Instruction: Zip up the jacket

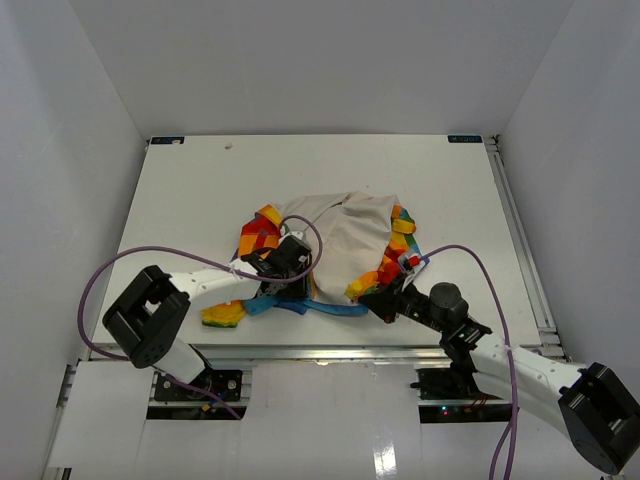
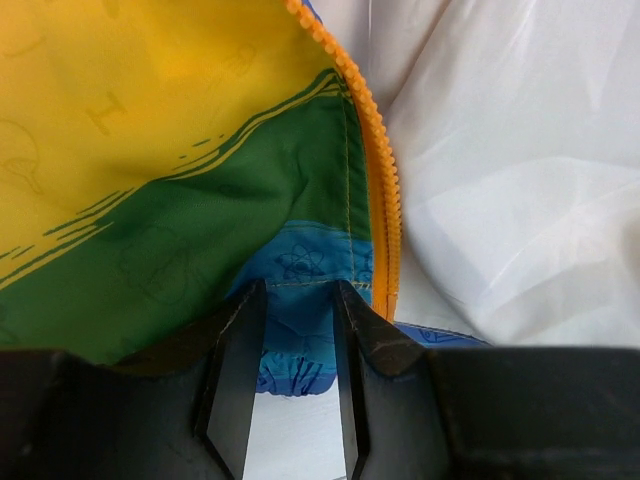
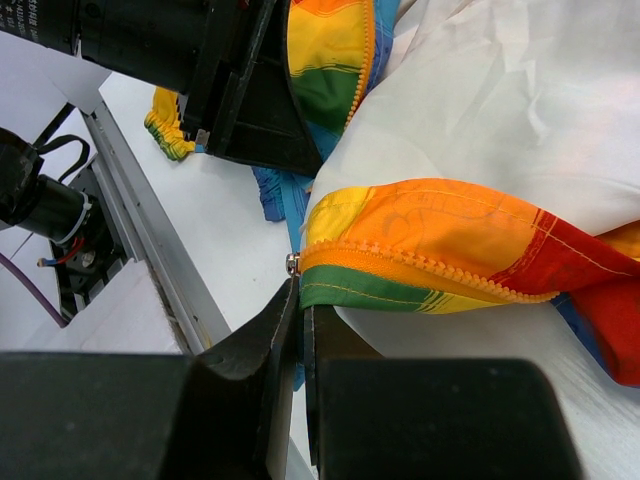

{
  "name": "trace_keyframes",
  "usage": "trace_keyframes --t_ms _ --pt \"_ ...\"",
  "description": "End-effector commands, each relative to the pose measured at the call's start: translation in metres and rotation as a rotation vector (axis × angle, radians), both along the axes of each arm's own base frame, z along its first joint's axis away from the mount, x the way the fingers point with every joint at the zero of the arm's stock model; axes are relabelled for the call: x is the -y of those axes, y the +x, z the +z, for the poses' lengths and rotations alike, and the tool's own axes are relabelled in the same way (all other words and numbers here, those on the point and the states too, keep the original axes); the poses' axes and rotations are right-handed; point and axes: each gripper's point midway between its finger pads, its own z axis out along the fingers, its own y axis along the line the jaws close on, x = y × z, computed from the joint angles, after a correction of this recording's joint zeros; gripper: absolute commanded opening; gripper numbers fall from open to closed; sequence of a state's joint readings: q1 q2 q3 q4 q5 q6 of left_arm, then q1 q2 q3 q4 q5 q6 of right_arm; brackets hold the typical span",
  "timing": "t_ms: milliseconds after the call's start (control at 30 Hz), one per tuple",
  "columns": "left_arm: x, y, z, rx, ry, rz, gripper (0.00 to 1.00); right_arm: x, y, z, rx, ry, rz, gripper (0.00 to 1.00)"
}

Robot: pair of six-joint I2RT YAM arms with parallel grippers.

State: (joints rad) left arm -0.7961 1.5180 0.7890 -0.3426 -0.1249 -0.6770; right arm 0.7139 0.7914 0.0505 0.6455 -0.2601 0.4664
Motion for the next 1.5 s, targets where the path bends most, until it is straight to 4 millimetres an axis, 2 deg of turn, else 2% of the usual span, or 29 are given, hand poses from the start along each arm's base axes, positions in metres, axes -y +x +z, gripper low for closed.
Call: trace_keyframes --t_ms 0,200,300,533,800,1133,1300,1367,1467 --pt "0.005 0.003 0.011 0.025 -0.011 0.026 0.44 0.002 0.002 0.000 0.026 0.002 -0.013 0.08" --pt "0.012 0.007 0.047 0.108 -0.042 0.048 0.48 0.003 0.002 -0.002 0.023 -0.002 -0.020 0.08" --pt "0.014 0.005 0.051 0.112 -0.030 0.039 0.49 0.003 0.002 -0.001 0.025 0.000 -0.017 0.08" --pt "0.011 0.001 0.037 0.076 0.009 0.056 0.48 0.004 0.002 -0.001 0.026 0.000 -0.021 0.08" --pt "0.015 0.002 0.031 0.058 0.008 0.084 0.47 0.004 0.002 -0.001 0.027 0.000 -0.021 0.08" --pt "0.021 -0.001 0.009 0.022 0.051 0.101 0.48 0.005 0.002 -0.004 0.024 -0.007 -0.027 0.08" --pt "0.025 -0.002 -0.009 -0.014 0.076 0.096 0.50 0.004 0.003 -0.002 0.028 -0.005 -0.026 0.08" --pt "0.025 -0.004 -0.019 -0.037 0.089 0.090 0.47 0.004 0.003 -0.002 0.026 -0.005 -0.026 0.08" --pt "0.023 -0.007 -0.030 -0.055 0.108 0.090 0.35 0.004 0.002 -0.001 0.026 -0.003 -0.022 0.08"
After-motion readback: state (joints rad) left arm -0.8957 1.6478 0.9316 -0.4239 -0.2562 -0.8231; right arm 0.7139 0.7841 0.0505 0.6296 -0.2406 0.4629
